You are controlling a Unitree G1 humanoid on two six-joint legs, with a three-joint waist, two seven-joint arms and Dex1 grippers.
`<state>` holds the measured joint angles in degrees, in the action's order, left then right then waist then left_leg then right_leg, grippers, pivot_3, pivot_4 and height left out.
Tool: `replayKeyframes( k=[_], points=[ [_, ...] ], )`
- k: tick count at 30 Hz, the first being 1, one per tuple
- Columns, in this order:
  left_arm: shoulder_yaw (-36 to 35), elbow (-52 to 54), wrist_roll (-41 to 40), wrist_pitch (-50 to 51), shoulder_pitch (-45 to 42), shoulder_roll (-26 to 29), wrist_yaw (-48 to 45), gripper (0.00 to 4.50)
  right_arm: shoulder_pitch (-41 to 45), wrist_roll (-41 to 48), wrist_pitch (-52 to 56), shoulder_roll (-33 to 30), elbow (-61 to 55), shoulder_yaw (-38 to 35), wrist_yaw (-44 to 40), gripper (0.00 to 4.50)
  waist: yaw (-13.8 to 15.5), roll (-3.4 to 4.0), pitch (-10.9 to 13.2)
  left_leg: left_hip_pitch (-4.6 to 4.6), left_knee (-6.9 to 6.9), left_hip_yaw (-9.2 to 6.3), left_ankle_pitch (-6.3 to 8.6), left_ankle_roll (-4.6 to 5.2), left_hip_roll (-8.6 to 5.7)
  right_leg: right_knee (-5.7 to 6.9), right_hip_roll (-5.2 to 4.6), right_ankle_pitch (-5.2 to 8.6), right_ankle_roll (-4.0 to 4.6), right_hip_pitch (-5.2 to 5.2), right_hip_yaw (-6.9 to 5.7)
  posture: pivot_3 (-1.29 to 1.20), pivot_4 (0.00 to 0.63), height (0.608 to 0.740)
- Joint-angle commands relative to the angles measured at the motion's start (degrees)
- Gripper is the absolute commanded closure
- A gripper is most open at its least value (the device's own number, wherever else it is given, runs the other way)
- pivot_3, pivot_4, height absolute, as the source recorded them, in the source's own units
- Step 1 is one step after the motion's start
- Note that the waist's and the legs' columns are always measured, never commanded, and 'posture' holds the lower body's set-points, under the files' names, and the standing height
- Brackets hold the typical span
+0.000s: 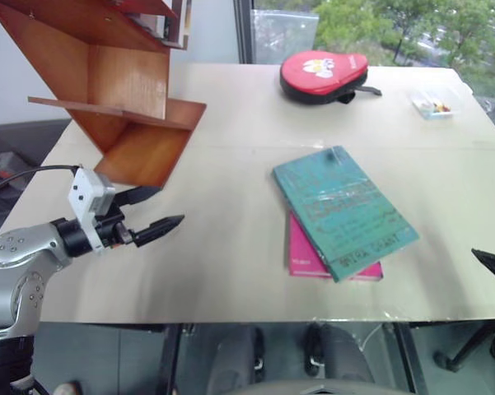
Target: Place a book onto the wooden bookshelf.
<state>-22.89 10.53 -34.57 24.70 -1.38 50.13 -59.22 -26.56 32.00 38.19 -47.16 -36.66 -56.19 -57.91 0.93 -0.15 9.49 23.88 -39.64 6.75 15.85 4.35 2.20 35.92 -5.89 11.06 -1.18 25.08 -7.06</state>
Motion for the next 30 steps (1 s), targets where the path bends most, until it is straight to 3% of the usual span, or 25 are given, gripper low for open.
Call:
replayKeyframes(
  k=[1, 6, 11, 15, 24, 30],
  points=[
    [-1.1, 1.5, -2.1, 1.3, -0.6, 1.3, -1.7, 0.06, 0.6, 0.6, -0.9, -1.1, -0.7, -1.4, 0.7, 0.0, 0.0, -0.01, 0.0, 0.0, 0.04, 0.01, -0.01, 0.02, -0.02, -0.01, 0.02, 0.0, 0.0, 0.01, 0.01, 0.0, 0.15, 0.74],
    [2.4, 3.6, -4.7, 3.5, -5.5, 0.1, -2.1, 0.06, 5.6, 2.8, 4.1, -1.9, -2.9, 4.6, 6.7, 0.0, 0.0, -0.04, 0.0, -0.03, 0.14, 0.11, -0.11, 0.15, -0.06, -0.04, 0.24, -0.06, -0.13, 0.03, 0.01, 0.0, 0.15, 0.74],
    [4.1, 5.3, -8.2, 5.6, -7.4, 0.3, -5.3, 0.0, 11.2, 3.4, 5.2, -3.5, -1.8, 10.5, 9.9, 2.41, -0.1, -0.03, 0.0, -0.07, 0.16, 0.15, -0.12, 0.16, -0.05, -0.03, 0.31, -0.09, -0.17, 0.03, 0.01, 0.0, 0.15, 0.74],
    [6.6, 8.0, -9.0, 4.8, -8.2, -0.4, -7.8, 0.0, 18.0, -2.7, 3.2, -6.0, 2.5, 21.8, 14.0, 4.47, -0.2, -0.05, 0.0, -0.13, 0.16, 0.29, -0.13, 0.17, -0.04, -0.03, 0.34, -0.09, -0.16, 0.03, 0.05, 0.0, 0.15, 0.74],
    [7.7, 9.3, -8.9, 0.5, -8.3, -1.3, -12.3, 0.0, 34.6, -14.5, -2.5, -11.4, 23.3, 46.0, 10.8, 4.47, -0.2, -0.05, 0.0, -0.15, 0.15, 0.44, -0.14, 0.18, -0.04, -0.02, 0.41, -0.13, -0.23, 0.06, 0.12, 0.0, 0.15, 0.74],
    [6.6, 10.9, -8.4, -1.0, -5.3, -1.7, -11.7, 0.0, 39.8, -12.5, -4.2, -10.4, 28.1, 53.2, 1.4, 4.47, -0.2, -0.03, 0.0, -0.14, 0.15, 0.5, -0.15, 0.17, 0.0, -0.03, 0.46, -0.15, -0.26, 0.07, 0.16, 0.0, 0.15, 0.74]
  ],
)
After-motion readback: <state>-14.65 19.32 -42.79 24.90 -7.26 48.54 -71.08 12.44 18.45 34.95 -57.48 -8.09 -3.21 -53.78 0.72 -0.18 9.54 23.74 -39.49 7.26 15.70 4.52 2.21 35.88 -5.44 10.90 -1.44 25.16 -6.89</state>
